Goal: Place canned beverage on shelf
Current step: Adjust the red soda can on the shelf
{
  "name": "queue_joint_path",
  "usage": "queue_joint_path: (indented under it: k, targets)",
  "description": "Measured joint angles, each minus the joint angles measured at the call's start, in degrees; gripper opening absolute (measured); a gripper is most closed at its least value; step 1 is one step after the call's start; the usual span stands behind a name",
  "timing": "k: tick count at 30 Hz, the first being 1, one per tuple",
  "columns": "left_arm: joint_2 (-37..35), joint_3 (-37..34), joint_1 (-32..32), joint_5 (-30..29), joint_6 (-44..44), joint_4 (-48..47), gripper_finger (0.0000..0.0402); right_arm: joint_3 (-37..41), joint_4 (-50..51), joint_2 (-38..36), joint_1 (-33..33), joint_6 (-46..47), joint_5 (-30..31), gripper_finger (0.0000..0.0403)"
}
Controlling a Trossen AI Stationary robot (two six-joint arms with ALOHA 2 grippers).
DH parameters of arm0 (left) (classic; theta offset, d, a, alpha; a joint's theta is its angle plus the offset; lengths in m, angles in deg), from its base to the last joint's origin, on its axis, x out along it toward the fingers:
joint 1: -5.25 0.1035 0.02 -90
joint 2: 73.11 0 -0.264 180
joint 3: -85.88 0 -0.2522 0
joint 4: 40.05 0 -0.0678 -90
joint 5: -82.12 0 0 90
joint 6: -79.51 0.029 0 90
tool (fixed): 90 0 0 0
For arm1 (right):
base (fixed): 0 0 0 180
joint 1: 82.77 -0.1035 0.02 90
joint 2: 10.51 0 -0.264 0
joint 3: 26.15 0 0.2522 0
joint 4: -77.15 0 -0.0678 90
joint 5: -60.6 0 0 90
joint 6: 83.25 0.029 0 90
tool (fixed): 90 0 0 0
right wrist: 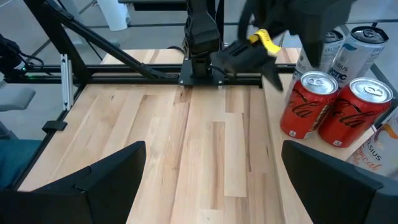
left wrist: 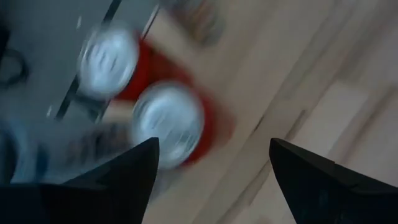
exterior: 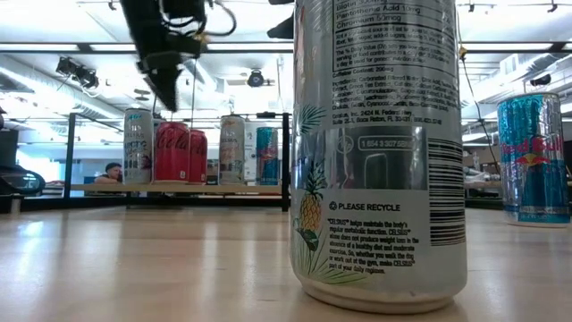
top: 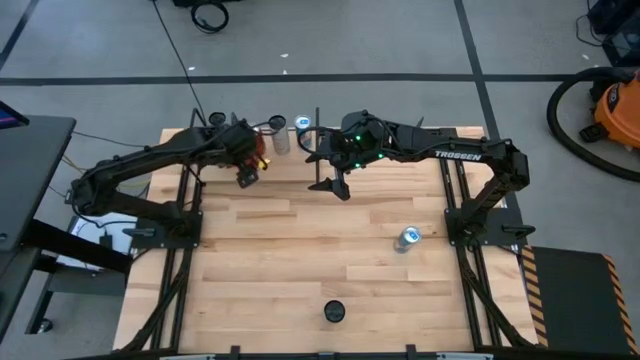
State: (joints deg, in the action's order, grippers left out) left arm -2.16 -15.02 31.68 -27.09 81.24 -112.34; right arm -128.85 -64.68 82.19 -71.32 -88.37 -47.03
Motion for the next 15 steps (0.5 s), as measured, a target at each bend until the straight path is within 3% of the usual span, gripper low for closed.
queue_joint_path:
  k: [3,11,15]
  targets:
    - [-1.2,0.0,1.9,-0.8,-1.3,-4.7,0.0314,0.0,0.1,0.0,0.0,0.0,0.0,0.0385]
    - [-3.3,0.0,5.9,-1.0,-2.9,-6.5,0.0314,0.0,0.1,0.0,0.0,0.0,0.0,0.0385]
    - [-2.4,-0.1,7.2,3.8,-2.7,-7.0,0.0314,0.0,0.1,0.0,0.0,0.0,0.0,0.0385]
